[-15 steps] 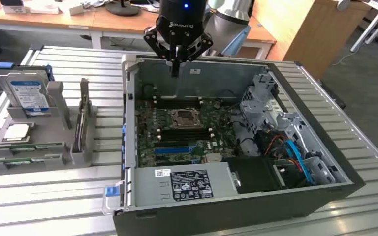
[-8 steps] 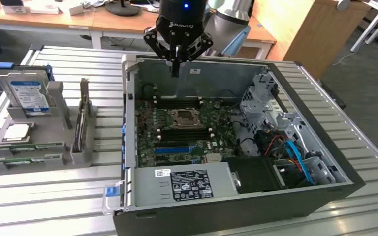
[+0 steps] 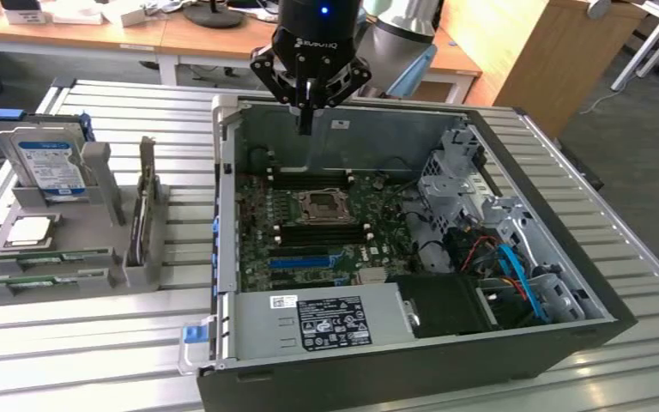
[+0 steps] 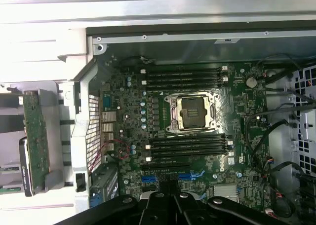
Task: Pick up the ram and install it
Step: 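Reach for the ram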
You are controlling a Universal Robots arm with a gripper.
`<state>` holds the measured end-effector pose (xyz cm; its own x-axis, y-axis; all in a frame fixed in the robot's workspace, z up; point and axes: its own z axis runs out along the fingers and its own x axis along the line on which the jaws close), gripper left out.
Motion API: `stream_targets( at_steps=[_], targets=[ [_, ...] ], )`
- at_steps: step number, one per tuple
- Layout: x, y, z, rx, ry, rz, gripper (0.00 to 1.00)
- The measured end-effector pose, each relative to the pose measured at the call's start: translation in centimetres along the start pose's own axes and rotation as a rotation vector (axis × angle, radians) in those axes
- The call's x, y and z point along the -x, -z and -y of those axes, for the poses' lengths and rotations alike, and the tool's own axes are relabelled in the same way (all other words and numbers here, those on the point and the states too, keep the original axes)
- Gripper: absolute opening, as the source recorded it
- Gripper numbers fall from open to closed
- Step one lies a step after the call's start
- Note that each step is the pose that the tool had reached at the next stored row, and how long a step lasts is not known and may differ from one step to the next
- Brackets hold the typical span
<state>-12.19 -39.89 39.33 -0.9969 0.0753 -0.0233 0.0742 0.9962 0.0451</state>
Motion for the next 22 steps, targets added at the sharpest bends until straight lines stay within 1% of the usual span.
stream_targets(
  at_steps=[6, 22],
  targets=[
    [-0.5, 0.01, 0.04, 0.0, 0.0, 0.0, 0.11],
    [-2.8, 0.07, 0.21, 0.0, 0.0, -0.0001, 0.11]
  ],
)
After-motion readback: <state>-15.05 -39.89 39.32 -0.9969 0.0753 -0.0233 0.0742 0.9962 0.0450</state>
